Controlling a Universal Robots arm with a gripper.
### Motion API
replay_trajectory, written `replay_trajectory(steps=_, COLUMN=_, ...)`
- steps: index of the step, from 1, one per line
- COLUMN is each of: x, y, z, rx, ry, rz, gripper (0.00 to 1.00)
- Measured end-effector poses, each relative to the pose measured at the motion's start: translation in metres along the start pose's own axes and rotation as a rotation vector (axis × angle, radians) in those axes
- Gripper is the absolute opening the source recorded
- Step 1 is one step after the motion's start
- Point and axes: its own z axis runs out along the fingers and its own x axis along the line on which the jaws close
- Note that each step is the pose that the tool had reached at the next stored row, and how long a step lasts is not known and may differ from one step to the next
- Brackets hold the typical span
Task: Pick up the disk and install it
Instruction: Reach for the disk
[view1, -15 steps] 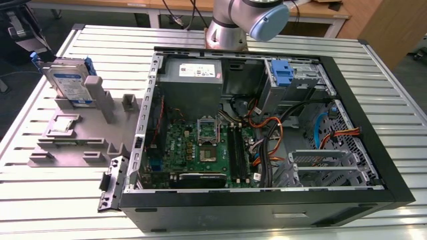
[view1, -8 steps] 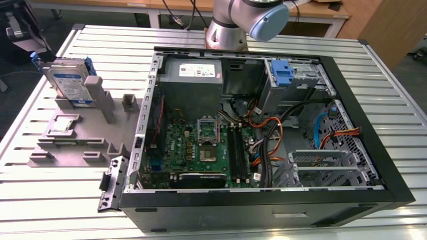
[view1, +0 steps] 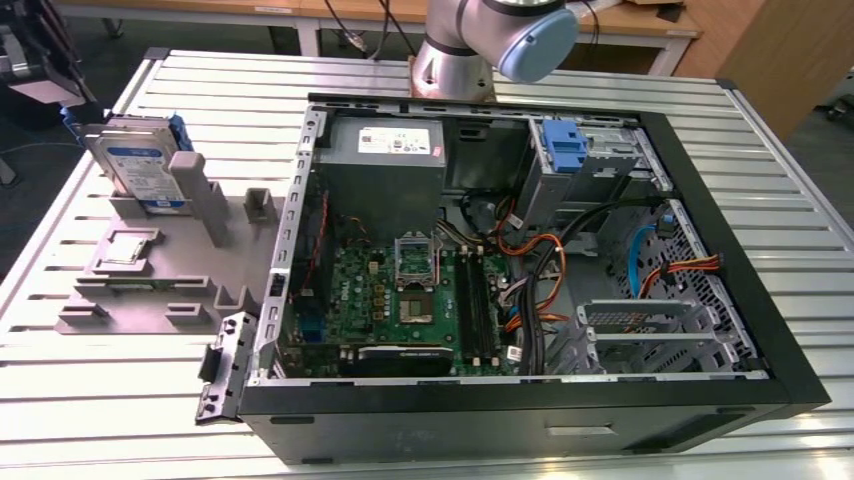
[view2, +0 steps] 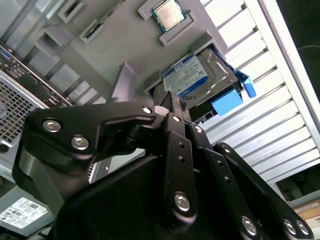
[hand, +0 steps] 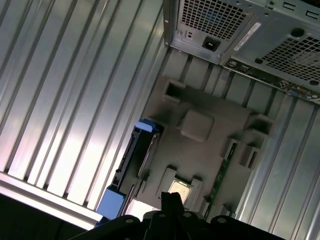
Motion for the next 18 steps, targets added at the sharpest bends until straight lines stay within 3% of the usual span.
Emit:
replay_trajectory(steps=3, x=0.0011, y=-0.0031, z=0.0004, rx=0.0000, ry=0.0000, rz=0.000, gripper=0.10)
replay_trajectory(steps=18, x=0.0015, y=-0.0041, z=0.0006, rx=0.0002, ry=0.0000, rz=0.000, gripper=0.10)
